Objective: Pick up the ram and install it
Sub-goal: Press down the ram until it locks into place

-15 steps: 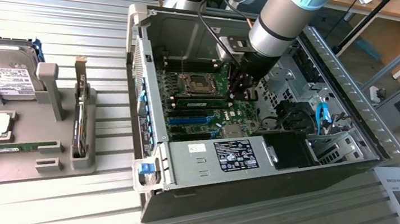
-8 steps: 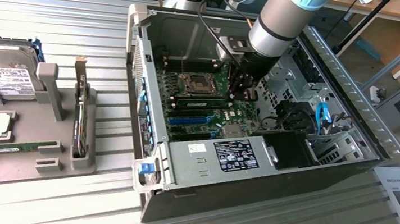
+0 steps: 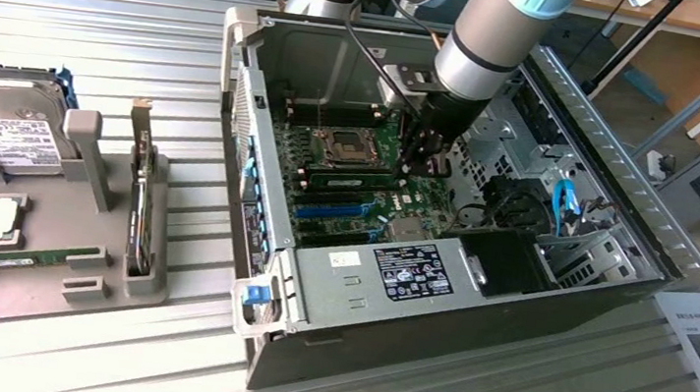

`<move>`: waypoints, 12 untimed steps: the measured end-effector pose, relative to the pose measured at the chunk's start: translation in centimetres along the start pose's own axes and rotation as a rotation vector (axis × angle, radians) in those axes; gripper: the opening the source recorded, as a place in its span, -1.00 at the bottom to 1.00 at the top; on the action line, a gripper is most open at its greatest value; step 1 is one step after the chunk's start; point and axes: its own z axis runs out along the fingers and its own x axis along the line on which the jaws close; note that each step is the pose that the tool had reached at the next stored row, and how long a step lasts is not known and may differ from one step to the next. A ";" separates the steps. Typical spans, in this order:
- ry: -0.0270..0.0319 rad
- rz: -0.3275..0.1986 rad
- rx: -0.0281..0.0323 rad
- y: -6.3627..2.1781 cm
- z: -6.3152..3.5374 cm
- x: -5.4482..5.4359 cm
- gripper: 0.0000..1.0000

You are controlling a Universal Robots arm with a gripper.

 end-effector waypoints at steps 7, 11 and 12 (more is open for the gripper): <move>-0.0001 0.000 0.0000 0.00 0.08 0.0 -0.79; 0.0000 0.000 0.0000 0.00 0.10 0.0 -0.79; 0.0000 0.000 0.0000 0.00 0.10 0.0 -0.79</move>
